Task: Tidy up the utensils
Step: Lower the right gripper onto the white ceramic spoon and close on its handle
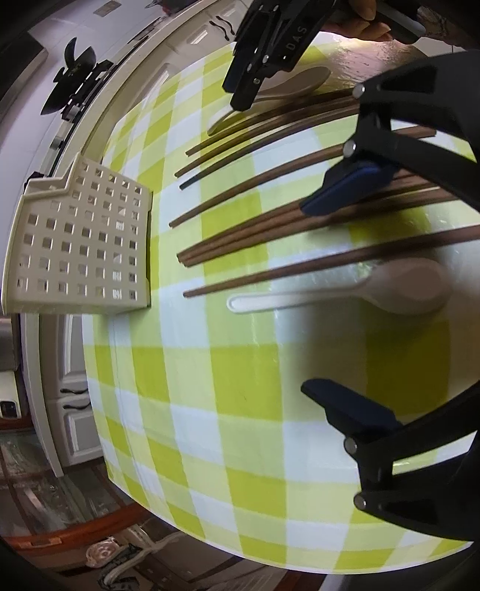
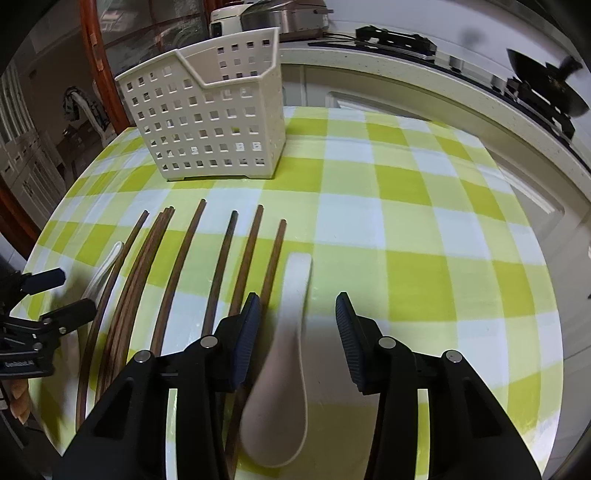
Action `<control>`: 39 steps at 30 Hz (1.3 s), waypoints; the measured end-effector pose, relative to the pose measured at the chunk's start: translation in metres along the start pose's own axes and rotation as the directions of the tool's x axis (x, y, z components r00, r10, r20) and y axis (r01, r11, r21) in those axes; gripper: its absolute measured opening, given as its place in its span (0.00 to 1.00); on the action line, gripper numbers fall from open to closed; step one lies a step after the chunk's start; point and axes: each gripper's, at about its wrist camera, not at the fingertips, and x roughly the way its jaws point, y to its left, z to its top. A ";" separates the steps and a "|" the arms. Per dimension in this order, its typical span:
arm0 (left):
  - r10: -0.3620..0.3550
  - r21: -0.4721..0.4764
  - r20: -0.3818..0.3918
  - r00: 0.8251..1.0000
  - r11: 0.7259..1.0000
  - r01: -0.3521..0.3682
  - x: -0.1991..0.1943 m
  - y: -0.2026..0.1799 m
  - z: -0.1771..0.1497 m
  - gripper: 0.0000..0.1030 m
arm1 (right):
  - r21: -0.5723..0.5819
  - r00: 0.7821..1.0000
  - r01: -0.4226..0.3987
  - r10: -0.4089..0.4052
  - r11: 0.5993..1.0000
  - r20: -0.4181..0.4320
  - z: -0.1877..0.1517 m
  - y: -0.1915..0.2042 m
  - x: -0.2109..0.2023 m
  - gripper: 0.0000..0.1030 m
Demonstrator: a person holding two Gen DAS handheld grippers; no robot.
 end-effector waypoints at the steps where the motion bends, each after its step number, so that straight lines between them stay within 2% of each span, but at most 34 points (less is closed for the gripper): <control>1: 0.001 0.006 0.005 1.000 1.000 -0.001 0.002 -0.002 0.001 0.77 | -0.009 1.000 0.005 -0.005 1.000 -0.006 0.002 0.002 0.003 0.35; 4: 0.002 0.004 0.004 1.000 1.000 -0.002 0.008 -0.003 0.005 0.63 | -0.007 1.000 0.007 -0.007 1.000 -0.018 0.004 0.001 0.009 0.33; 7: 0.004 -0.010 -0.003 1.000 1.000 -0.004 0.016 0.000 0.011 0.54 | 0.002 1.000 0.003 -0.002 1.000 -0.022 0.006 0.000 0.013 0.32; 18: 0.008 0.008 -0.005 1.000 1.000 -0.008 0.019 0.007 0.019 0.34 | 0.006 1.000 -0.007 0.007 1.000 -0.024 0.011 -0.005 0.018 0.32; 23: -0.029 0.013 0.032 0.999 1.000 0.028 0.004 0.004 0.019 0.34 | 0.009 1.000 -0.008 0.009 1.000 -0.026 0.011 -0.006 0.020 0.32; 26: 0.015 0.019 0.050 0.999 1.000 -0.016 -0.002 0.005 0.018 0.34 | 0.006 1.000 -0.014 0.014 1.000 -0.025 0.010 -0.005 0.020 0.32; 28: 0.044 0.021 0.033 0.998 0.999 -0.045 0.002 0.009 0.017 0.34 | 0.004 1.000 -0.015 0.015 1.000 -0.023 0.010 -0.004 0.020 0.32; 35: 0.060 0.031 -0.012 0.998 0.998 -0.060 0.017 0.009 0.012 0.34 | 0.001 1.000 -0.014 0.014 1.000 -0.023 0.011 -0.004 0.021 0.32; 39: 0.056 0.035 0.002 0.998 0.998 -0.056 0.020 0.005 0.014 0.28 | -0.007 1.000 -0.008 0.008 1.000 -0.027 0.010 -0.005 0.022 0.32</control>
